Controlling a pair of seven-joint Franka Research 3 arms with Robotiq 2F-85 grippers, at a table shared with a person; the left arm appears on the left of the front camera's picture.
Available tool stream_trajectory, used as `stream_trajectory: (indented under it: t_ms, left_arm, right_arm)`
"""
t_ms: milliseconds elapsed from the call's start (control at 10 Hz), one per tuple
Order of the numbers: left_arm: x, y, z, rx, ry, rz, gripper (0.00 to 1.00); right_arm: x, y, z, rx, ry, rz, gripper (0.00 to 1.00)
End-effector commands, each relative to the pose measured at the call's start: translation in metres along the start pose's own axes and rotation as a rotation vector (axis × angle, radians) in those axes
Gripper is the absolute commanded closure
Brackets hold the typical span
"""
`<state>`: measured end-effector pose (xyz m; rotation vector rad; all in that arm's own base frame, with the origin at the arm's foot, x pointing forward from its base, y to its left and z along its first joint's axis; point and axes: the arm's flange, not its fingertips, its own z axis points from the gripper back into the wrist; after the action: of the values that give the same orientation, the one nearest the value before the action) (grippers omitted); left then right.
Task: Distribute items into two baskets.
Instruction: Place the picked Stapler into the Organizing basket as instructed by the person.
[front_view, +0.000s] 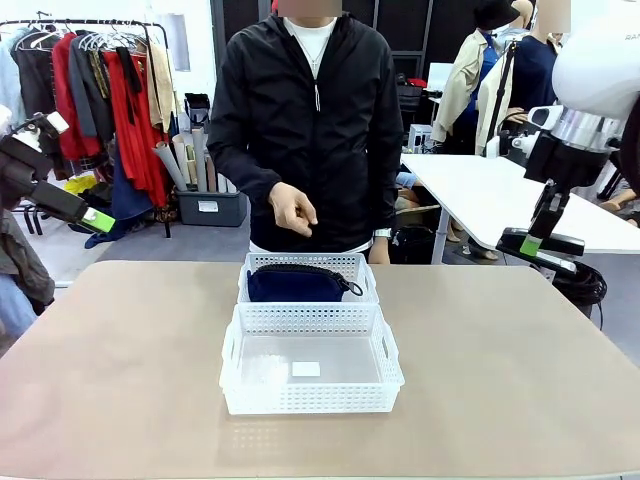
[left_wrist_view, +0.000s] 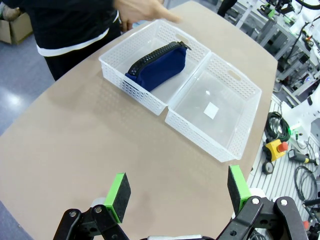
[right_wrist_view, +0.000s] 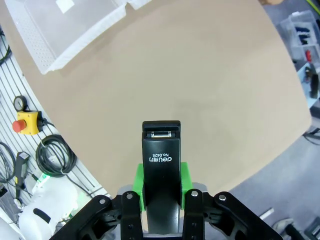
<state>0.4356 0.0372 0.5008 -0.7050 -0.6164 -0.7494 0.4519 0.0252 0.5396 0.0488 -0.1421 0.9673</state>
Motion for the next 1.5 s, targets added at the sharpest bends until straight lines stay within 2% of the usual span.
stream_trajectory:
  t_ms: [0, 1000, 1400]
  left_arm:
    - [-0.002, -0.002, 0.001, 0.004, 0.012, -0.005, 0.00]
    - [-0.002, -0.002, 0.001, 0.004, 0.012, -0.005, 0.00]
    - [-0.002, -0.002, 0.001, 0.004, 0.012, -0.005, 0.00]
  right_arm:
    - [-0.002, 0.000, 0.001, -0.005, -0.002, -0.009, 1.00]
    - [0.000, 0.000, 0.000, 0.000, 0.000, 0.000, 1.00]
    - [0.040, 0.037, -0.005, -0.060, 0.037, 0.134, 1.00]
